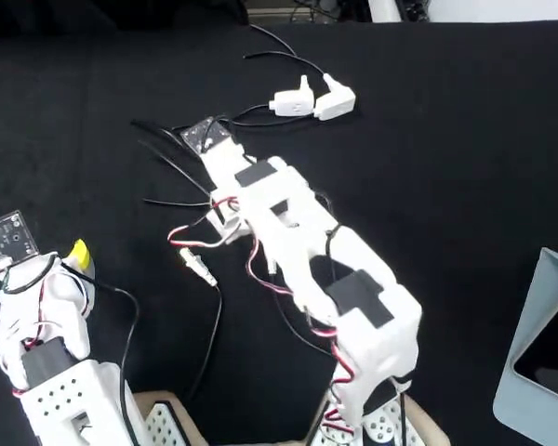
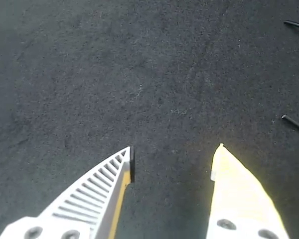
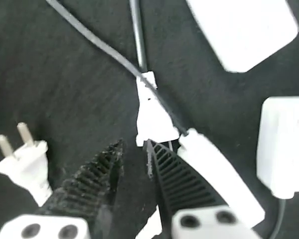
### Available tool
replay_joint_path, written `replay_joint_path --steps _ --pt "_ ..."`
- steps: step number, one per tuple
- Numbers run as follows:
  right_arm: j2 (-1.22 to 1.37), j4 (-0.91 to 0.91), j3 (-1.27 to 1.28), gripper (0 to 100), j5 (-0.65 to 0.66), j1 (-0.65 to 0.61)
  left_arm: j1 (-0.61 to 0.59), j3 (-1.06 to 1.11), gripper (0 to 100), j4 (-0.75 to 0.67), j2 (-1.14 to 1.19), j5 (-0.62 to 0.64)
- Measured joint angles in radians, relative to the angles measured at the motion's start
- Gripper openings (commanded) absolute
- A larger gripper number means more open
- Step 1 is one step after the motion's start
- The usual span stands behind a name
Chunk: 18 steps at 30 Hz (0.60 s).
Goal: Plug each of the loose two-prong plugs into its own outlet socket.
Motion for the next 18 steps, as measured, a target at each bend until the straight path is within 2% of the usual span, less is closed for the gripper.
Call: replay_joint_path --steps 3,5,18 --pt "0.048 0.000 -0.043 6.7 0.002 0.006 0.000 0.000 26 0.000 0.000 0.000" --pt "0.066 0.000 -0.054 1.3 0.002 0.008 0.000 0.000 26 0.000 0.000 0.000" --pt "0.015 0.097 -0.068 1.5 0.005 0.015 0.000 0.000 26 0.000 0.000 0.000"
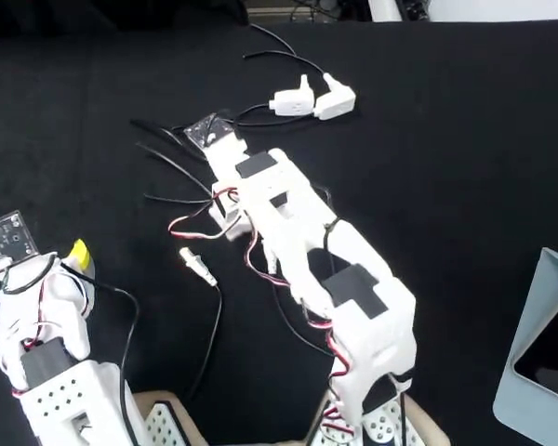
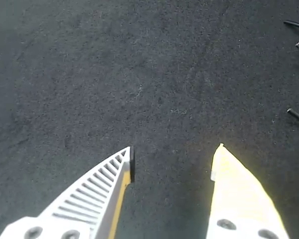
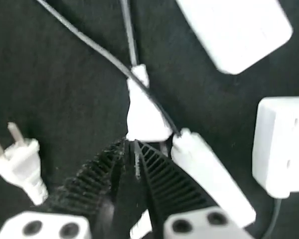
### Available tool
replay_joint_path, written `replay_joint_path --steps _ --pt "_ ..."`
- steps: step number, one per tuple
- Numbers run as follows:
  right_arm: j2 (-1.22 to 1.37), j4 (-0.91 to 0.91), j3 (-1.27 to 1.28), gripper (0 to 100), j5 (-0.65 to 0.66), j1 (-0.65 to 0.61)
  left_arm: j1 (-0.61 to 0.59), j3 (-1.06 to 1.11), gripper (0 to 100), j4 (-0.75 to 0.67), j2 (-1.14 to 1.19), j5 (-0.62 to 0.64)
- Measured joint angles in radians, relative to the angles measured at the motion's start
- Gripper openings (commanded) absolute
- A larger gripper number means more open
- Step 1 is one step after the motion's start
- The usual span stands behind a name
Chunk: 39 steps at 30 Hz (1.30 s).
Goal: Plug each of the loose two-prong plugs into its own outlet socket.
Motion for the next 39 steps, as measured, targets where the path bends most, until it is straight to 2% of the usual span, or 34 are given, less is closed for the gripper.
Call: replay_joint_path --steps 3,7,13,23,34,36,39 --pt "-0.037 0.005 0.000 3.1 -0.003 0.003 0.000 0.000 26 0.000 0.000 0.000" --pt "-0.054 -0.002 0.000 11.9 -0.002 0.003 0.000 0.000 26 0.000 0.000 0.000" --pt "-0.040 -0.005 -0.015 12.0 -0.018 0.003 0.000 0.000 26 0.000 0.000 0.000" --pt "0.176 -0.002 -0.227 12.0 -0.026 0.003 0.000 0.000 26 0.000 0.000 0.000" --pt "0.265 0.206 -0.376 12.0 -0.023 0.011 0.000 0.000 26 0.000 0.000 0.000" --pt "0.267 0.216 -0.377 10.6 -0.023 0.011 0.000 0.000 26 0.000 0.000 0.000" --pt "0.270 0.219 -0.377 1.2 -0.032 0.005 0.000 0.000 26 0.000 0.000 0.000"
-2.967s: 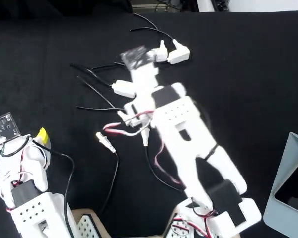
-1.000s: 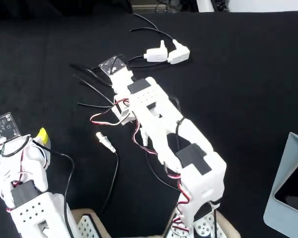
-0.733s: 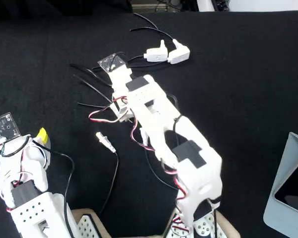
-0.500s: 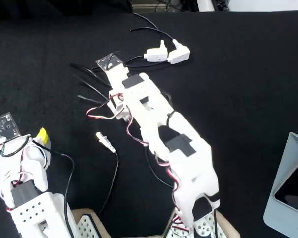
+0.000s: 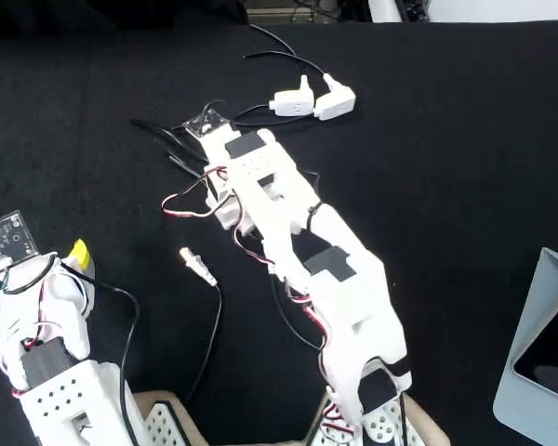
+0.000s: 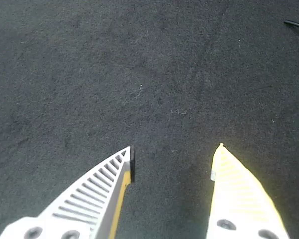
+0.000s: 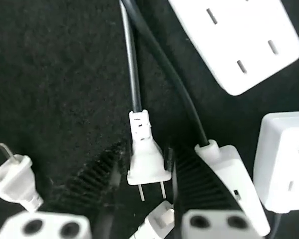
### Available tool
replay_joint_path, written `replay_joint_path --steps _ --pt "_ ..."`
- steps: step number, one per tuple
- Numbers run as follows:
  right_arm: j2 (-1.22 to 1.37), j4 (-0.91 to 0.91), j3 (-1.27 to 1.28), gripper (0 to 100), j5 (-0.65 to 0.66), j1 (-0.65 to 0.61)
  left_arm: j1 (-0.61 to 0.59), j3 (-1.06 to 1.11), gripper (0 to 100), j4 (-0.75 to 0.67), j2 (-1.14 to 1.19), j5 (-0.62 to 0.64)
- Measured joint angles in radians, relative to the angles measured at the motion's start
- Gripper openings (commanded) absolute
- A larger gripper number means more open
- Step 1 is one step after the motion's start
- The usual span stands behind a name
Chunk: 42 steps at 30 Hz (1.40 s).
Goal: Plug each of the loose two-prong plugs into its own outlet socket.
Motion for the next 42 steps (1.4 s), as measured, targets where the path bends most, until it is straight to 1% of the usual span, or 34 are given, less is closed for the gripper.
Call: replay_joint_path --steps 3,7,10,13,18,22,27,31,36,42 --pt "0.000 0.009 0.000 2.4 -0.009 -0.020 0.000 0.000 26 0.000 0.000 0.000" --pt "0.000 0.104 0.000 2.8 -0.011 -0.052 0.000 0.000 26 0.000 0.000 0.000" --pt "-0.003 0.170 0.000 8.5 -0.015 -0.072 0.000 0.000 26 0.000 0.000 0.000" --pt "-0.048 0.204 0.000 14.7 -0.066 -0.072 0.000 0.000 26 0.000 0.000 0.000" --pt "-0.153 0.230 0.046 12.0 -0.095 -0.072 0.000 0.000 26 0.000 0.000 0.000" --pt "-0.218 0.163 0.161 10.9 -0.098 -0.075 0.000 0.000 26 0.000 0.000 0.000" --pt "-0.279 0.055 0.330 11.0 -0.101 -0.124 0.000 0.000 26 0.000 0.000 0.000" --pt "-0.322 -0.020 0.417 11.0 -0.140 -0.150 0.000 0.000 26 0.000 0.000 0.000" --pt "-0.325 -0.066 0.446 11.0 -0.144 -0.141 0.000 0.000 26 0.000 0.000 0.000" --pt "-0.275 -0.075 0.433 11.0 -0.146 -0.064 0.000 0.000 26 0.000 0.000 0.000"
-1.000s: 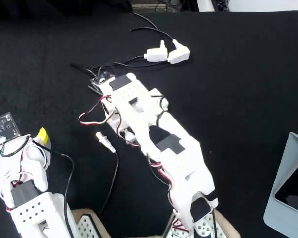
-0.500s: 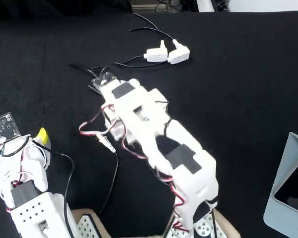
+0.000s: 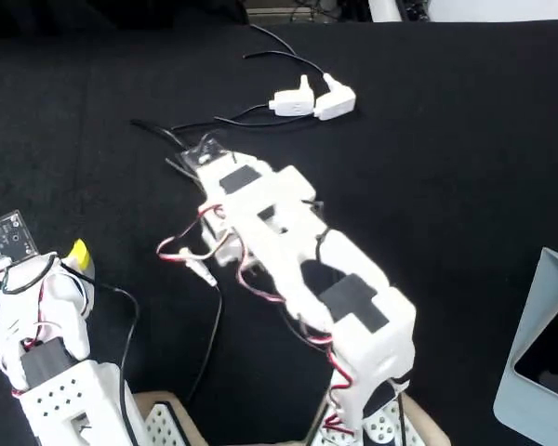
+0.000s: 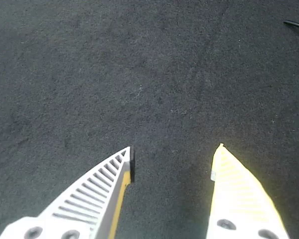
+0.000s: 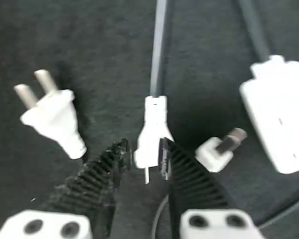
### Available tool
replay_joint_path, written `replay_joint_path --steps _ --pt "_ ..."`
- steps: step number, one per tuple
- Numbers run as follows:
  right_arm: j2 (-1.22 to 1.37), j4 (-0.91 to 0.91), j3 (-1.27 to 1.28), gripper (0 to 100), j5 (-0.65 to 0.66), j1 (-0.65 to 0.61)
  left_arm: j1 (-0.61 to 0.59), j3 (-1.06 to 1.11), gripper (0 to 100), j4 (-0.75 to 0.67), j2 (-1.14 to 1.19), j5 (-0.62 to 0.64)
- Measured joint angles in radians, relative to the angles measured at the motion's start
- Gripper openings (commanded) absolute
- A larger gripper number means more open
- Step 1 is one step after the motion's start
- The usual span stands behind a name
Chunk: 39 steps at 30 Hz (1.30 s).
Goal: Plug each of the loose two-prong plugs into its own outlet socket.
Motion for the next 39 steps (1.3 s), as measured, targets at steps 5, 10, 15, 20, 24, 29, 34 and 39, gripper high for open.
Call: replay_joint_path --steps 5,10,15,20,24,29,34,39 --pt "0.025 -0.008 0.014 11.0 0.000 0.026 0.000 0.000 26 0.000 0.000 0.000" --pt "0.026 -0.008 0.014 3.3 0.023 0.028 0.000 0.000 26 0.000 0.000 0.000" --pt "0.026 -0.034 0.015 1.1 0.029 0.034 0.000 0.000 26 0.000 0.000 0.000" --pt "0.002 -0.035 0.028 1.1 0.051 0.034 0.000 0.000 26 0.000 0.000 0.000" --pt "-0.132 -0.009 0.051 1.1 0.052 0.031 0.000 0.000 26 0.000 0.000 0.000" --pt "-0.374 0.002 0.133 1.1 0.052 0.031 0.006 0.000 26 0.000 0.000 0.000" --pt "-0.582 -0.014 0.250 1.1 0.052 0.031 0.052 0.000 26 0.000 0.000 0.000" --pt "-0.789 -0.143 0.427 1.1 0.052 0.031 0.118 0.000 26 0.000 0.000 0.000"
